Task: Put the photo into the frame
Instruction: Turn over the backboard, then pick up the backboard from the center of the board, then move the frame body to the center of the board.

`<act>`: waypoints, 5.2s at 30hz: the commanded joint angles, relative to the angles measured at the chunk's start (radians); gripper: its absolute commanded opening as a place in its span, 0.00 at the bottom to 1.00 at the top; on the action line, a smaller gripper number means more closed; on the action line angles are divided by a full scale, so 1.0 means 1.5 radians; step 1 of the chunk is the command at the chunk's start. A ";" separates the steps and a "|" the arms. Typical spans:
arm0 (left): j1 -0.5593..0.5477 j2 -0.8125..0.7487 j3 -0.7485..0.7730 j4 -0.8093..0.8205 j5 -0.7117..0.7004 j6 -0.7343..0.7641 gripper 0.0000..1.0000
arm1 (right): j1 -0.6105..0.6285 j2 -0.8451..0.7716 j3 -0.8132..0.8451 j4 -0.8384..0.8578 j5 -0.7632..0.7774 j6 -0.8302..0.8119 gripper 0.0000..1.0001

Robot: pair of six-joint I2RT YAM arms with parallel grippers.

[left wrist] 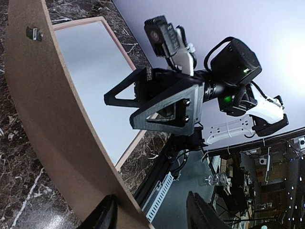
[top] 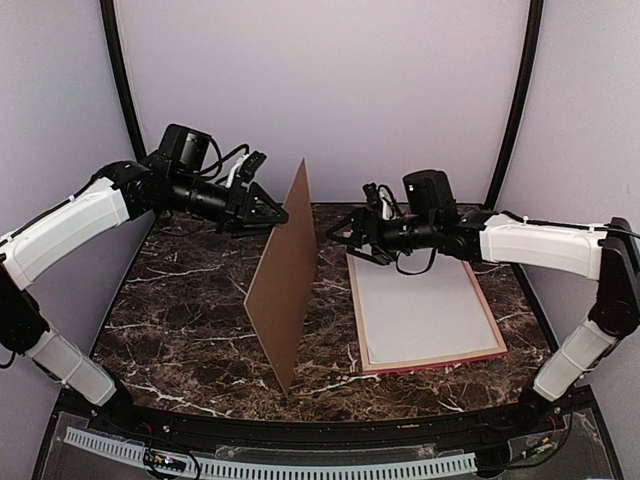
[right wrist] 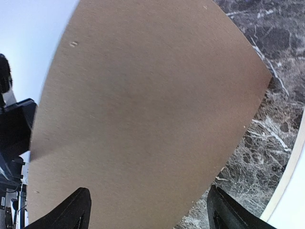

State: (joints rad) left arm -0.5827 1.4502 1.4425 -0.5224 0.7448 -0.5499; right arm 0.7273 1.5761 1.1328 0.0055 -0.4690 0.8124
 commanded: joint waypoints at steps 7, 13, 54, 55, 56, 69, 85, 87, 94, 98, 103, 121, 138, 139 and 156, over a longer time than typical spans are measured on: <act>-0.056 0.042 0.070 0.018 0.005 0.013 0.52 | 0.008 -0.040 0.105 -0.038 0.001 0.040 0.85; -0.064 0.050 0.075 0.021 0.012 0.020 0.53 | 0.017 -0.024 0.122 -0.054 0.006 0.045 0.84; -0.064 0.042 -0.050 -0.053 -0.292 0.119 0.76 | -0.130 -0.064 -0.090 -0.060 -0.033 -0.065 0.00; -0.064 0.044 -0.051 -0.051 -0.295 0.120 0.79 | -0.151 -0.089 -0.102 -0.060 -0.052 -0.065 0.00; -0.064 0.046 -0.055 -0.044 -0.296 0.122 0.83 | -0.173 -0.113 -0.114 -0.062 -0.069 -0.066 0.00; -0.092 0.198 -0.012 0.024 -0.327 0.078 0.88 | -0.543 -0.332 -0.184 -0.127 -0.279 -0.074 0.00; -0.213 0.498 0.239 0.016 -0.455 -0.006 0.78 | -0.717 -0.355 -0.157 -0.058 -0.370 -0.002 0.00; -0.221 0.527 0.272 0.009 -0.459 -0.011 0.78 | -0.724 -0.346 -0.158 -0.040 -0.376 0.009 0.00; -0.233 0.613 0.366 -0.044 -0.499 -0.018 0.71 | -0.734 -0.330 -0.170 0.024 -0.392 0.042 0.00; -0.235 0.628 0.373 -0.053 -0.520 -0.018 0.63 | -0.734 -0.323 -0.172 0.042 -0.400 0.050 0.00; -0.236 0.636 0.368 -0.058 -0.527 -0.016 0.53 | -0.735 -0.321 -0.173 0.049 -0.404 0.054 0.00; -0.221 0.565 0.248 -0.063 -0.614 -0.039 0.26 | -0.733 -0.347 -0.190 0.006 -0.386 0.026 0.00; -0.138 0.356 -0.084 0.039 -0.622 -0.107 0.14 | -0.661 -0.321 -0.194 -0.064 -0.351 -0.039 0.00; -0.134 0.348 -0.108 0.042 -0.622 -0.112 0.14 | -0.651 -0.320 -0.195 -0.063 -0.343 -0.038 0.00; -0.129 0.212 -0.260 0.173 -0.502 -0.204 0.28 | -0.445 -0.235 -0.240 0.103 -0.270 0.051 0.00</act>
State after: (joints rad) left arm -0.7708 1.8229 1.0771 -0.2638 -0.0868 -0.8165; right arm -0.0105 1.2102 0.7826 0.0051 -0.8852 0.8337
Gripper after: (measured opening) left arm 0.227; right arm 0.016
